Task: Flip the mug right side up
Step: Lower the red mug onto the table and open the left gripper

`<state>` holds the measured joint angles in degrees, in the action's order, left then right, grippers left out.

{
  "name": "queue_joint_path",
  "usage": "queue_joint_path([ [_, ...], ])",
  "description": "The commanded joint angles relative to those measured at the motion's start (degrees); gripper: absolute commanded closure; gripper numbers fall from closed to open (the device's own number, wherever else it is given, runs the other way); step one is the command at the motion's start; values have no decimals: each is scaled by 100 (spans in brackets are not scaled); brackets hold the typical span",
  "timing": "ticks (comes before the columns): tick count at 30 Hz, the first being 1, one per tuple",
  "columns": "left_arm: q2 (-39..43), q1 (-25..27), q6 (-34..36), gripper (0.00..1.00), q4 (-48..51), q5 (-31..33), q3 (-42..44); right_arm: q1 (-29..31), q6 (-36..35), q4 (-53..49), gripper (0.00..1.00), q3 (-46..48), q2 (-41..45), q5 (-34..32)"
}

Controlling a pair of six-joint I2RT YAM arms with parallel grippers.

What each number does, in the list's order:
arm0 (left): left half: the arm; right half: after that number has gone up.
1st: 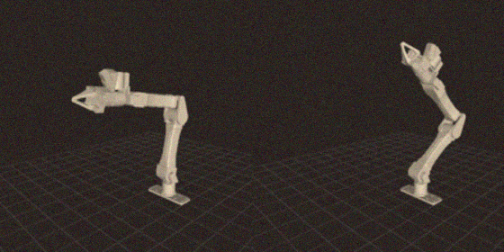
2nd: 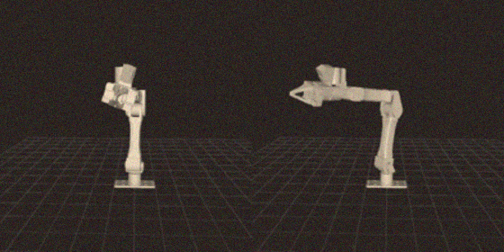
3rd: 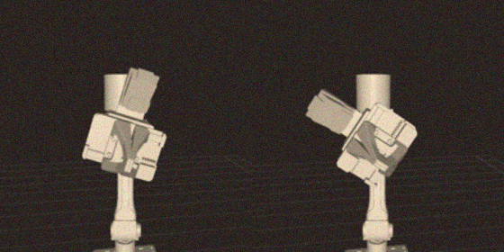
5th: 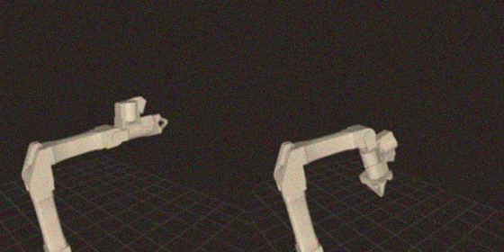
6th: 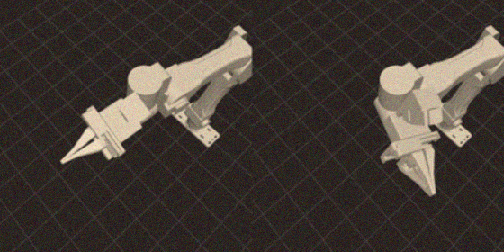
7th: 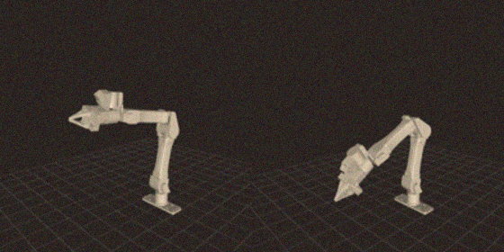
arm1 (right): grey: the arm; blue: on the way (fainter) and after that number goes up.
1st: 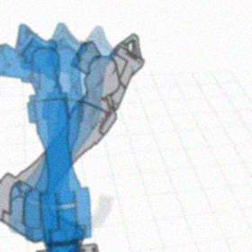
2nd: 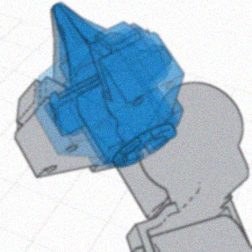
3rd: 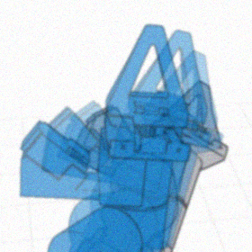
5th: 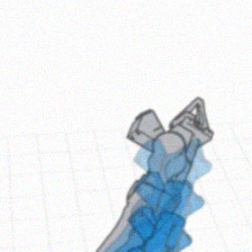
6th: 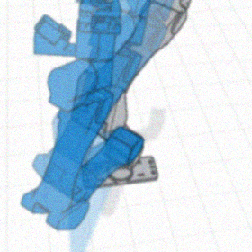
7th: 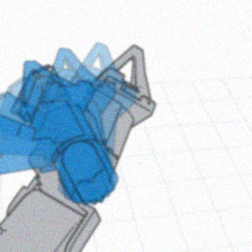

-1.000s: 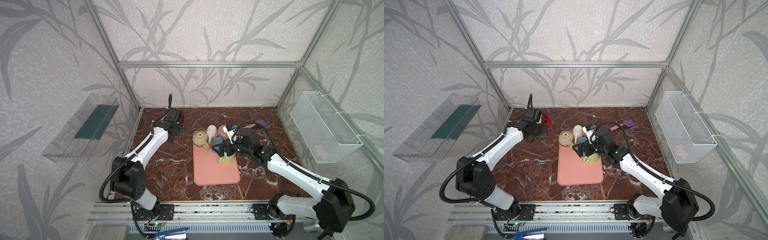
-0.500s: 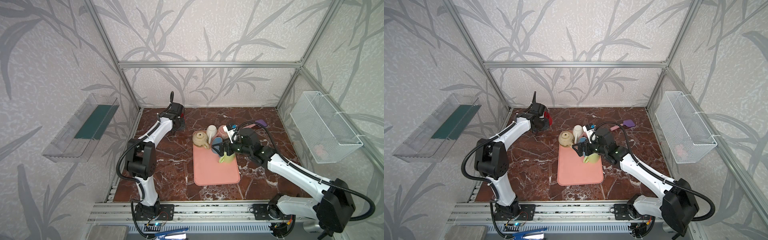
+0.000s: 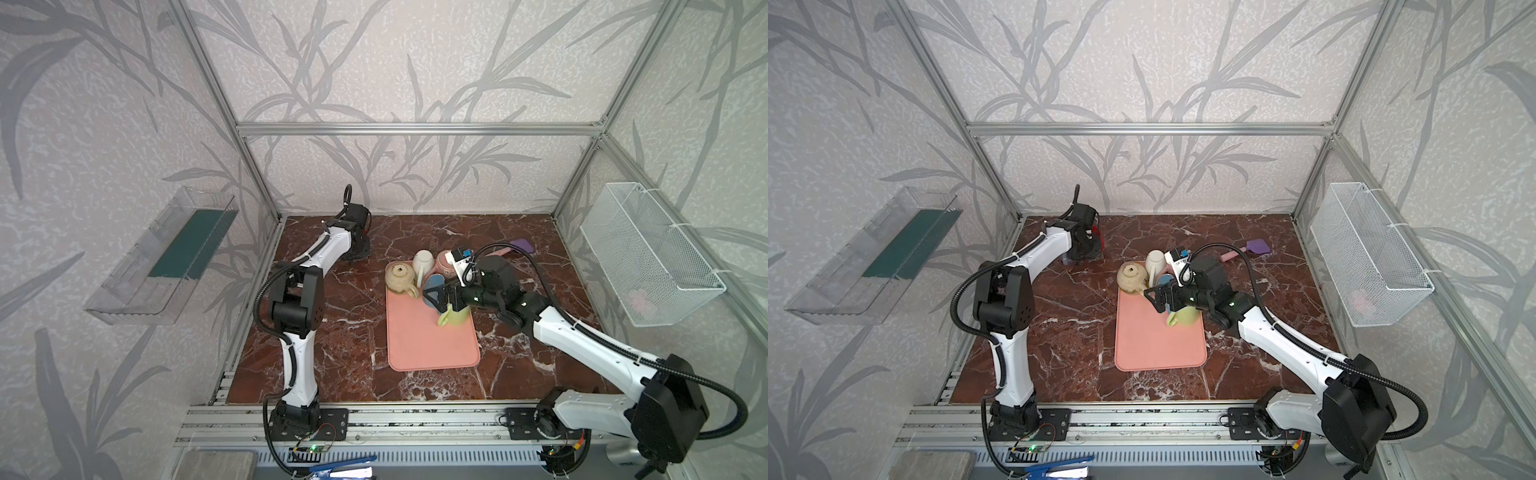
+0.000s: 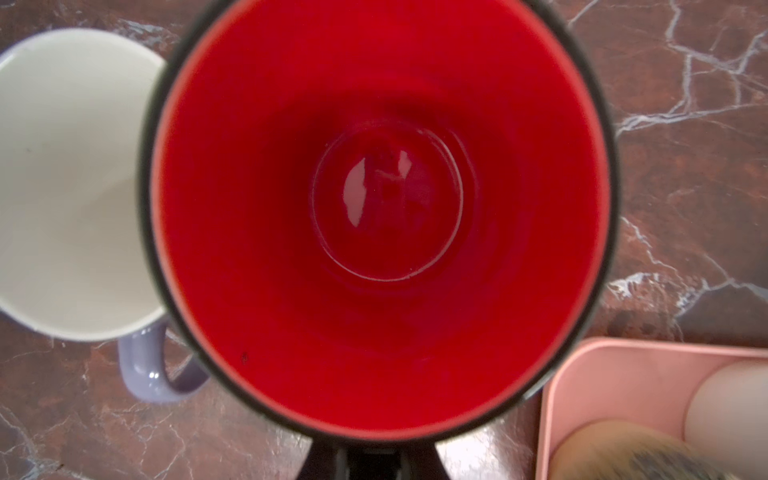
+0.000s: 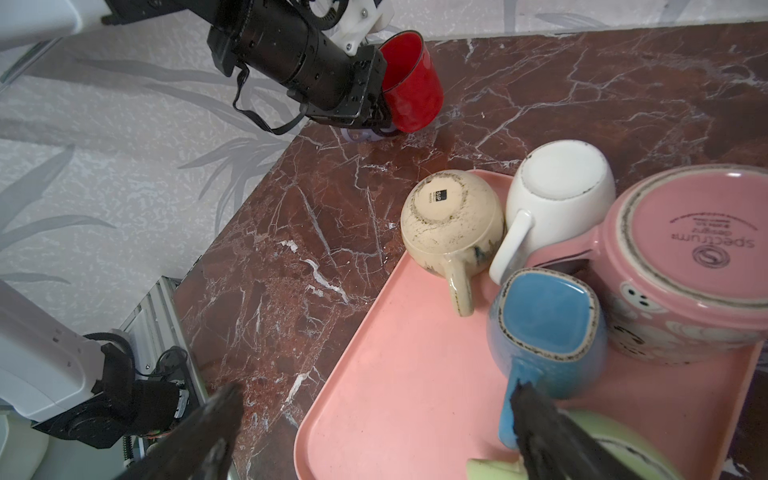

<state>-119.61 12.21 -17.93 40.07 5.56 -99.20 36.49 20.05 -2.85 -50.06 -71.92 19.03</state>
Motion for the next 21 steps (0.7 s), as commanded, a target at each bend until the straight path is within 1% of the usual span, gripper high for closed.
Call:
queue_joint_path([
  [1, -48, -34, 81, 100, 63, 226, -341, 21, -58, 109, 1, -4, -15, -36],
  [21, -371, -86, 36, 100, 84, 200, -427, 17, -81, 102, 1, -4, -33, -83],
])
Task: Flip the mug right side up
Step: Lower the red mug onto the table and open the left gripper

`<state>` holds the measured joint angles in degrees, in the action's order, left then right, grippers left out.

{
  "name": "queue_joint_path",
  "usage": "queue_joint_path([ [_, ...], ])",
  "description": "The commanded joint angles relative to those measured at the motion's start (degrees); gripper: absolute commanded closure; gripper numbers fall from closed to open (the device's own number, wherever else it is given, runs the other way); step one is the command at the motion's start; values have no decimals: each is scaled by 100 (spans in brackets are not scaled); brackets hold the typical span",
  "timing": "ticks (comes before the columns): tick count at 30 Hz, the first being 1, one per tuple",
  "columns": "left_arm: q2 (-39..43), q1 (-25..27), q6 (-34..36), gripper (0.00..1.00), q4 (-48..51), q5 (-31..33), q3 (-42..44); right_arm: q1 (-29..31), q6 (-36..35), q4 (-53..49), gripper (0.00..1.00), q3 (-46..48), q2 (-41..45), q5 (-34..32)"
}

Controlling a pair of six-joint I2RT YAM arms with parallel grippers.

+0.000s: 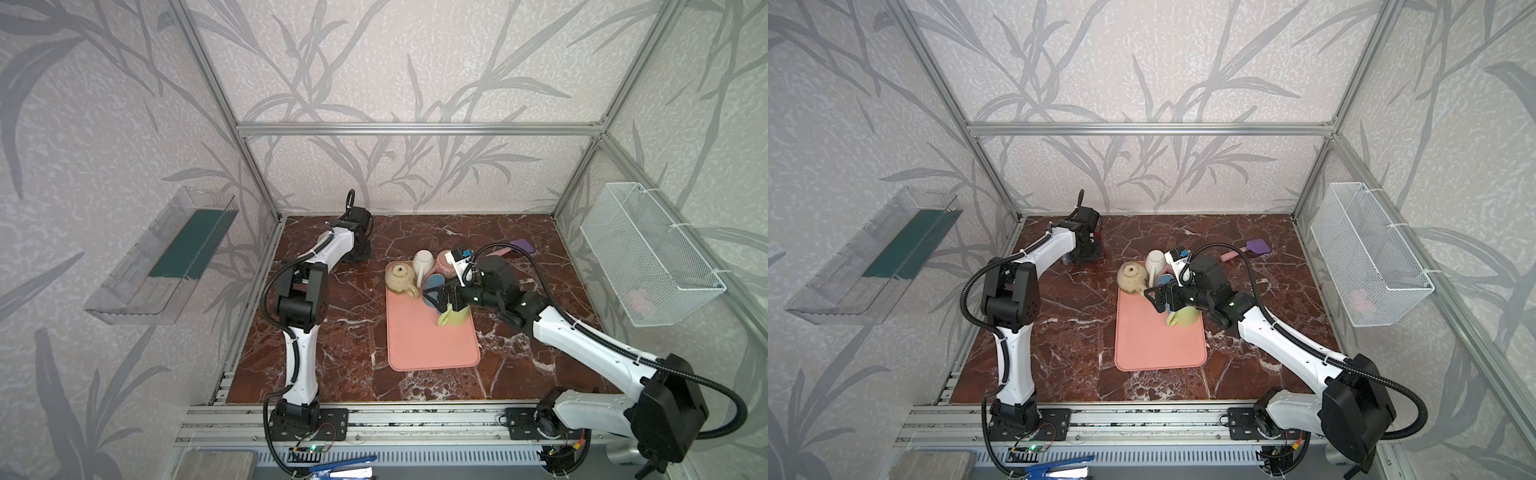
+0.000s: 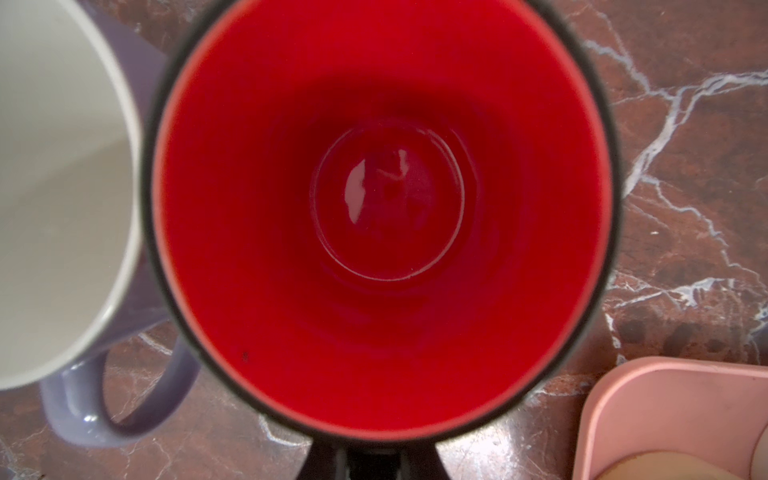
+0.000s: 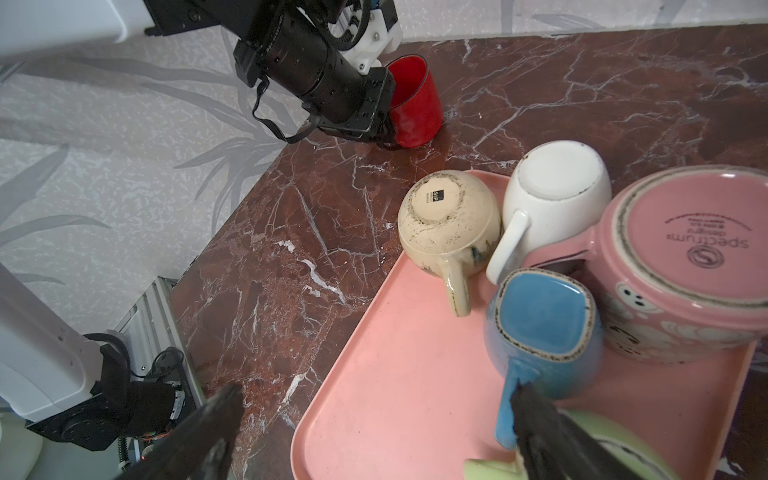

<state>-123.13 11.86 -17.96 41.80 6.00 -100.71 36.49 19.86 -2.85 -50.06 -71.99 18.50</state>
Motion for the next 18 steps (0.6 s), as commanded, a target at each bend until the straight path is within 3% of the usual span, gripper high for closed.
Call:
queue_joint_path([
  [1, -27, -52, 38, 100, -92, 156, -296, 16, -57, 103, 1, -3, -25, -26],
  [10, -120, -70, 64, 99, 55, 130, -470, 18, -52, 49, 1, -12, -15, -118],
  [18, -84, -65, 29, 77, 94, 134, -483, 16, -69, -37, 2, -46, 17, -181],
])
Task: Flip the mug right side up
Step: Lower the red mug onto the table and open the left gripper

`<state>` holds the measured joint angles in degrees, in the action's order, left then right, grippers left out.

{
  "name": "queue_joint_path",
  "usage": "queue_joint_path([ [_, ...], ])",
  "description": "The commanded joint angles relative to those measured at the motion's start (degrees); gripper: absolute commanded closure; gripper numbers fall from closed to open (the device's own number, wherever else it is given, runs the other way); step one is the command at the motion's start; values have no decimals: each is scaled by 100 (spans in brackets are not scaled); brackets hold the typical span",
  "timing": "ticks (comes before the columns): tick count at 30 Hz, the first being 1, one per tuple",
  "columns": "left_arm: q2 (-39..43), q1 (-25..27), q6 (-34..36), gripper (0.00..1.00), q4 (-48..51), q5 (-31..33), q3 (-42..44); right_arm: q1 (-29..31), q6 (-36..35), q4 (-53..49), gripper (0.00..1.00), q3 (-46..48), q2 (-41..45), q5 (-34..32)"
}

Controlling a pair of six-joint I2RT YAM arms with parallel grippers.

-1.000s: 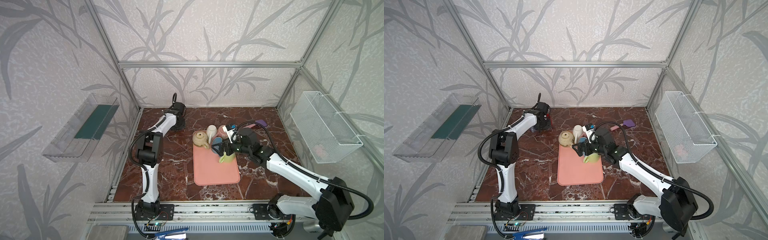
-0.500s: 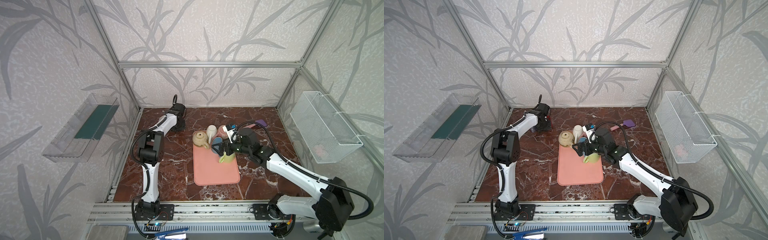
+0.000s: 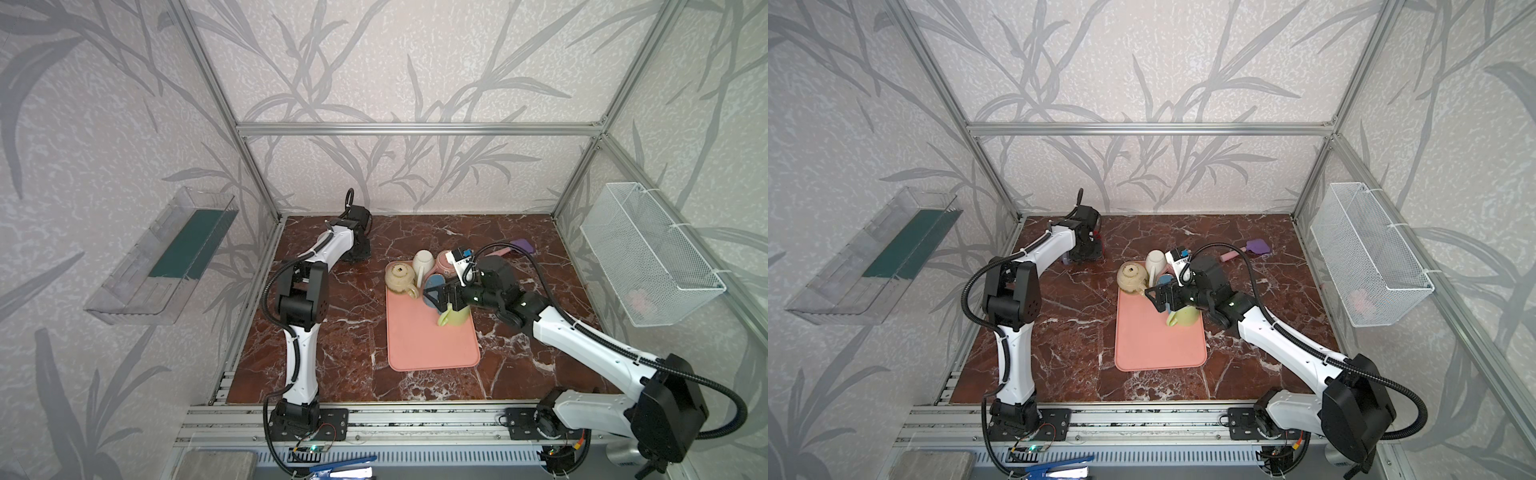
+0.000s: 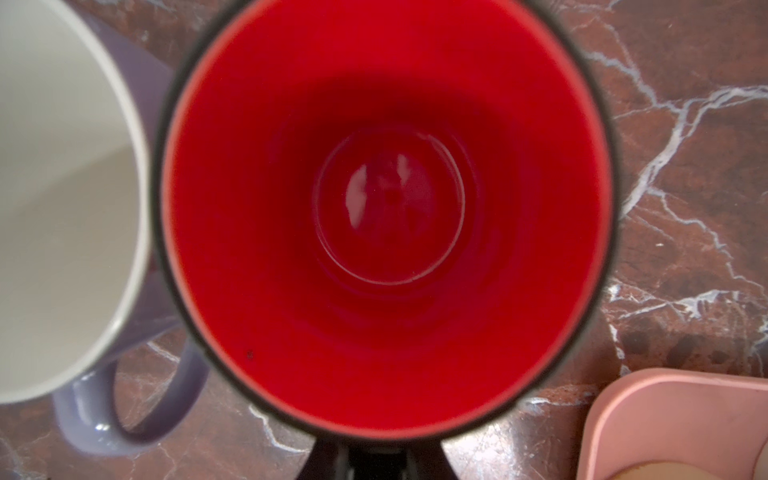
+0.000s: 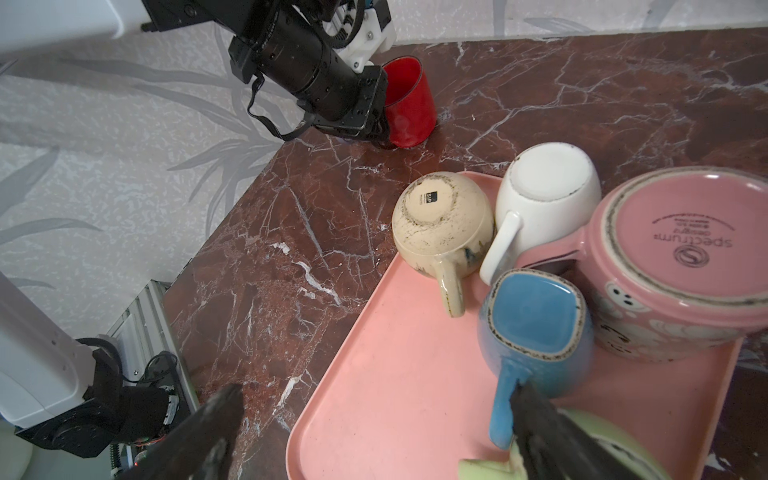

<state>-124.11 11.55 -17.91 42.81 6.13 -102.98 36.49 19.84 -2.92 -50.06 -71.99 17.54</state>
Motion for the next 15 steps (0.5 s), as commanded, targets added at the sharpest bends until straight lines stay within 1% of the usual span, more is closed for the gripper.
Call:
queue_joint_path([
  [1, 16, -34, 24, 75, 4, 114, -260, 22, -67, -40, 3, -47, 28, -93],
  [9, 182, -26, -2, 67, 126, 121, -316, 24, -103, -95, 3, -39, 147, -165],
  [15, 695, 35, -19, 59, 180, 46, -89, 21, -129, -201, 3, -63, 263, -239],
])
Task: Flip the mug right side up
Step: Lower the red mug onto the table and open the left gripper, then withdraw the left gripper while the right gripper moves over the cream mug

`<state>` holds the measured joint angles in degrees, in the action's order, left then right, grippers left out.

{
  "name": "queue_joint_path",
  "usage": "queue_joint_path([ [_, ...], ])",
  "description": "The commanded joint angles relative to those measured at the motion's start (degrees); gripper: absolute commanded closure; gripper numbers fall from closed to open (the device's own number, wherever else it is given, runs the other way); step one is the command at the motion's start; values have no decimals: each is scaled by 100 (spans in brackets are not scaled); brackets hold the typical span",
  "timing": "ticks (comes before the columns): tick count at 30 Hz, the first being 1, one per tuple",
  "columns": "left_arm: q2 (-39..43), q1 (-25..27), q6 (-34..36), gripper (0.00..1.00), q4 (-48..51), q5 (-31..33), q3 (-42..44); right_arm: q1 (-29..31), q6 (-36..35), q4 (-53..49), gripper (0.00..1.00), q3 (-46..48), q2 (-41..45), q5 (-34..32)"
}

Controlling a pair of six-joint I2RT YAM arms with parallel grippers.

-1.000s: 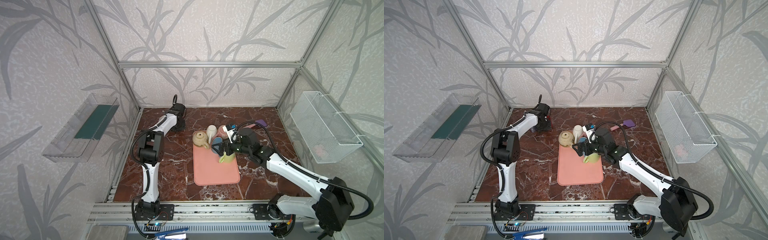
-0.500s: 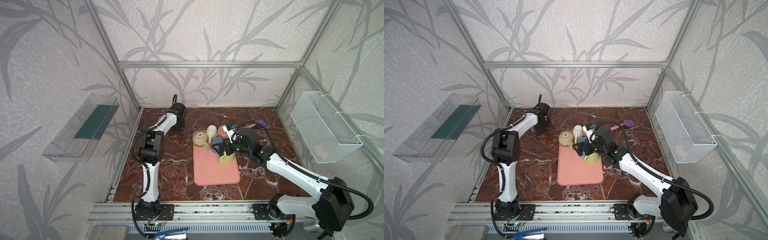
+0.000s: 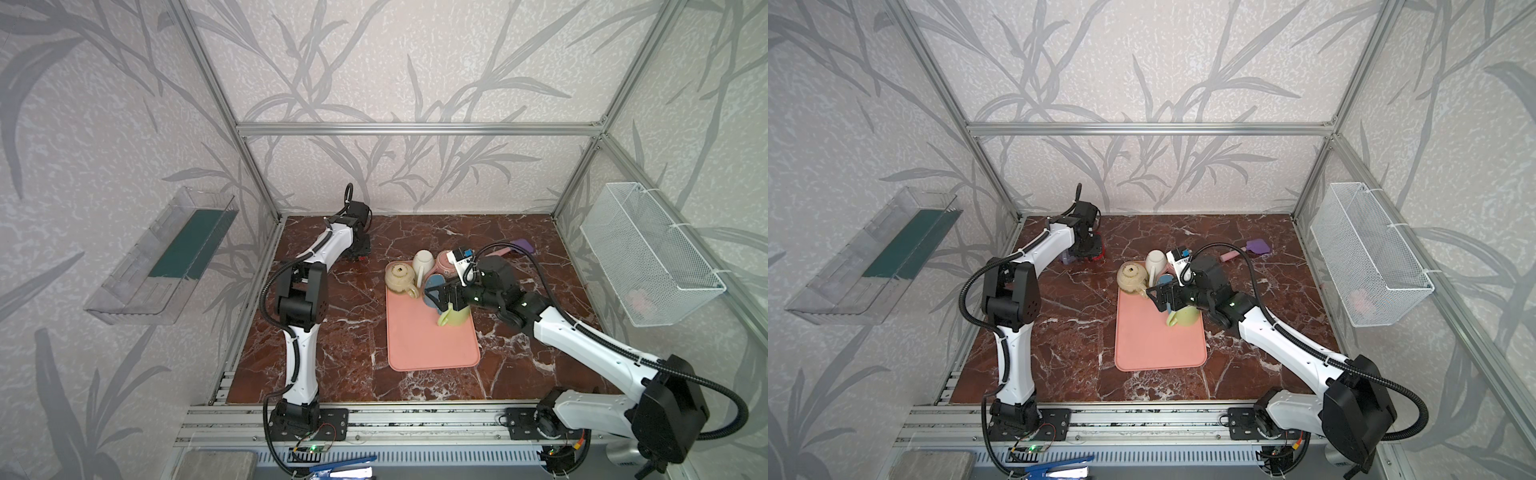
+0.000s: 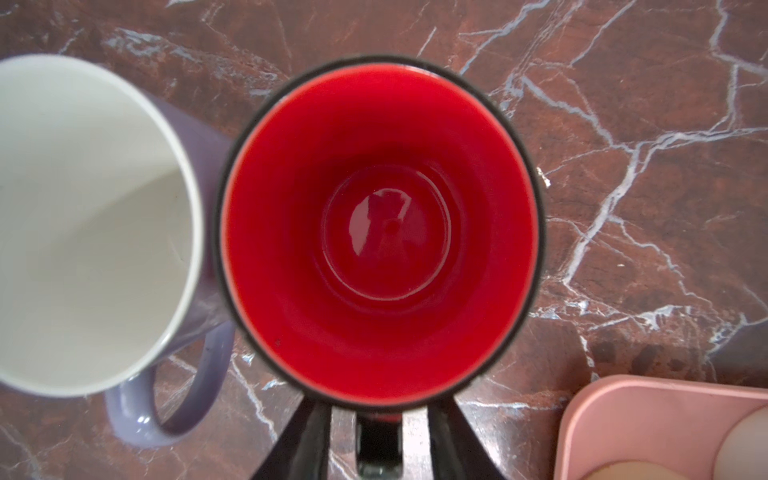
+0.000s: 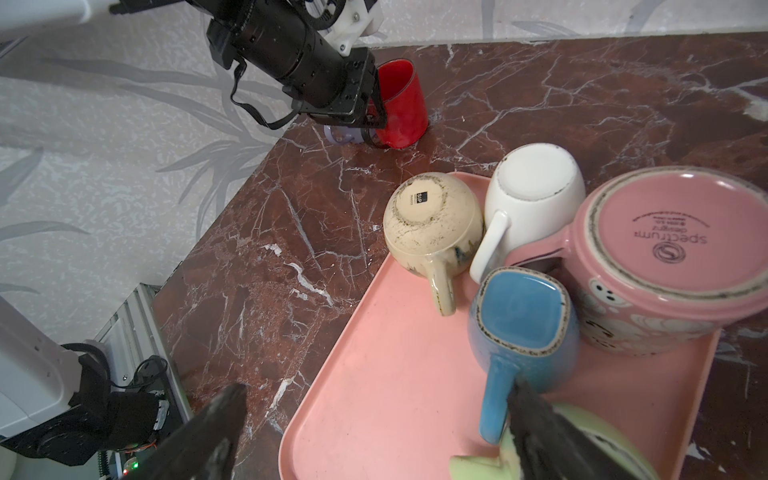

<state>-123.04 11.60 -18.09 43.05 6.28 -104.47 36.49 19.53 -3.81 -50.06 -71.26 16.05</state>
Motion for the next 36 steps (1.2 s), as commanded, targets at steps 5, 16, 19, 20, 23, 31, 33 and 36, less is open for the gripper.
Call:
queue_joint_path([
  [5, 1301, 114, 7, 40, 138, 31, 464, 17, -112, -207, 3, -91, 258, -109],
  [16, 3507, 176, 33, 2, -249, -429, 2152, 120, -224, -671, 13, -325, 242, -463],
  [19, 4177, 190, -1, 1, -377, -548, 2694, 232, -321, -982, 19, -597, 2, -633],
  [20, 4411, 186, -12, 1, -379, -600, 2851, 282, -350, -1078, 20, -700, -92, -697],
  [23, 5068, 182, -52, 1, -359, -779, 3352, 452, -448, -1476, 24, -1055, -388, -852],
  [31, 6659, 185, -183, 1, -286, -1078, 4445, 848, -906, -2460, 22, -2090, -1380, -1254],
  [33, 6972, 183, -245, 1, -313, -1147, 4705, 850, -941, -2595, 19, -2313, -1618, -1256],
  [36, 7354, 183, -325, 1, -388, -1262, 5025, 851, -1003, -2722, 16, -2596, -1942, -1341],
])
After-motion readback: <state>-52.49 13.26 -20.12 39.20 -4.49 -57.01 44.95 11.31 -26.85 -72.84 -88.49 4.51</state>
